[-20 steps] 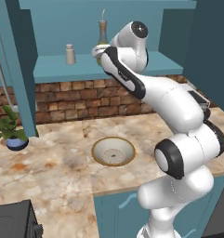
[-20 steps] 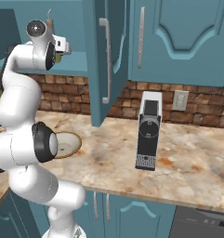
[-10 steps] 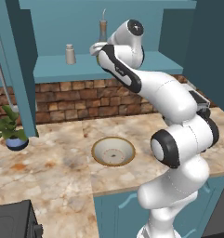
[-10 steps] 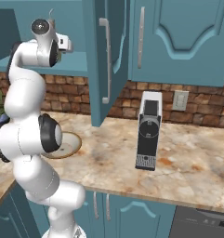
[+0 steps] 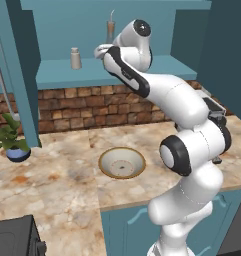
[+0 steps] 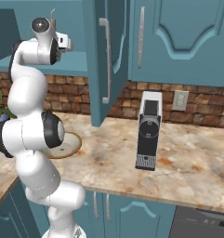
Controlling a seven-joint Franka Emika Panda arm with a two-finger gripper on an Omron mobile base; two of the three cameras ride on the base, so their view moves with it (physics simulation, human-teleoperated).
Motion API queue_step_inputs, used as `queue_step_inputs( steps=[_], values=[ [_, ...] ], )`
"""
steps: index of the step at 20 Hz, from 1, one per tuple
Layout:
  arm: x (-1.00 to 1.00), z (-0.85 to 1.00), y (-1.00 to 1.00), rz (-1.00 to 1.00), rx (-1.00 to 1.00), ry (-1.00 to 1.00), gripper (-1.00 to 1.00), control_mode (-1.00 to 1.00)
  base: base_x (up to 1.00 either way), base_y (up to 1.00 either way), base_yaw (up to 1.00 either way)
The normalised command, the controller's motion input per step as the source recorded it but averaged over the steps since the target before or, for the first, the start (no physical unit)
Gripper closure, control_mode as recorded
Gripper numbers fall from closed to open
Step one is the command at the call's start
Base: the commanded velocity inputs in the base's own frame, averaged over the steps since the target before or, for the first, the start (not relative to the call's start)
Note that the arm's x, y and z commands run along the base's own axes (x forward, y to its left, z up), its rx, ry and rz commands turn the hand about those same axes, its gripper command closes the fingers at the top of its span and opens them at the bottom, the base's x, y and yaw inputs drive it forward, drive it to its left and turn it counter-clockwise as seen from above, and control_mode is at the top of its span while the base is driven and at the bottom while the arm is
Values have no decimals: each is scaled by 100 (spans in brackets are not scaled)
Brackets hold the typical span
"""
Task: Retrieve the bottle and the shaker from the cabinet and place them next to the mixing bowl on the counter. Then add garlic from the fridge to the mixing bowl.
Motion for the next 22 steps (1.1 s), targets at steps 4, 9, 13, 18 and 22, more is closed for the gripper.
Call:
queue_step_inputs(
  steps=[4,9,13,18,22],
  values=[
    [10,-16,0,0,0,0,-100,-100,0,0,0],
    [13,-13,0,0,0,0,-100,-100,0,0,0],
    [7,-11,0,0,0,0,-100,-100,0,0,0],
    [0,0,0,0,0,0,100,-100,0,0,0],
    [0,0,0,0,0,0,100,-100,0,0,0]
  ],
)
